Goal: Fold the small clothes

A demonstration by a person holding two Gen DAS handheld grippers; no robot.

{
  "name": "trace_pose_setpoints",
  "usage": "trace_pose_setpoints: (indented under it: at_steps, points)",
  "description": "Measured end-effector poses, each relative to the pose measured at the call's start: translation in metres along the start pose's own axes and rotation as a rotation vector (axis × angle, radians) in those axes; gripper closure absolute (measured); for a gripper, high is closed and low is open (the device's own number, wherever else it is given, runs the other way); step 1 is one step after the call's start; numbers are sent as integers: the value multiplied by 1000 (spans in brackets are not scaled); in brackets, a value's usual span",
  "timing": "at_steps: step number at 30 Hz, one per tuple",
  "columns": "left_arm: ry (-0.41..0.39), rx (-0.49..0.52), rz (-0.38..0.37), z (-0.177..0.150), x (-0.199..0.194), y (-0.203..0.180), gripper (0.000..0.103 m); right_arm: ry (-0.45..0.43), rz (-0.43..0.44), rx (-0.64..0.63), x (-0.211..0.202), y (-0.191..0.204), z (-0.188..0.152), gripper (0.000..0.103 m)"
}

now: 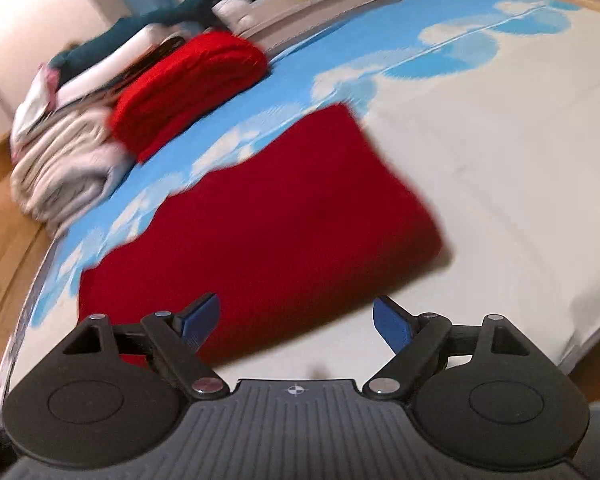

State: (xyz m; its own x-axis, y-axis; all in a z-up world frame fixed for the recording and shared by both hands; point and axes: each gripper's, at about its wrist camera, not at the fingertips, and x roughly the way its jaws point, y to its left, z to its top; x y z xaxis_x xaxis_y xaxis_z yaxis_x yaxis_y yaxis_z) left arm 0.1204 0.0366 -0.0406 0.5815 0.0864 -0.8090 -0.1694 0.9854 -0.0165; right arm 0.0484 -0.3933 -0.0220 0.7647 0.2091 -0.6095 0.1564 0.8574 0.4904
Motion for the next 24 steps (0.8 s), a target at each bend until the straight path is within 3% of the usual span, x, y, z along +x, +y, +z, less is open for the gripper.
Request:
trace_pose_setpoints:
  at_steps: [7,24]
  points:
    - [-50,62,-1,-7,4,-10,0,43,-50,-162,12,23,-20,17]
    - [-14,56,-38,5,18,-16,0,98,-67,-17,30,1,-19,17]
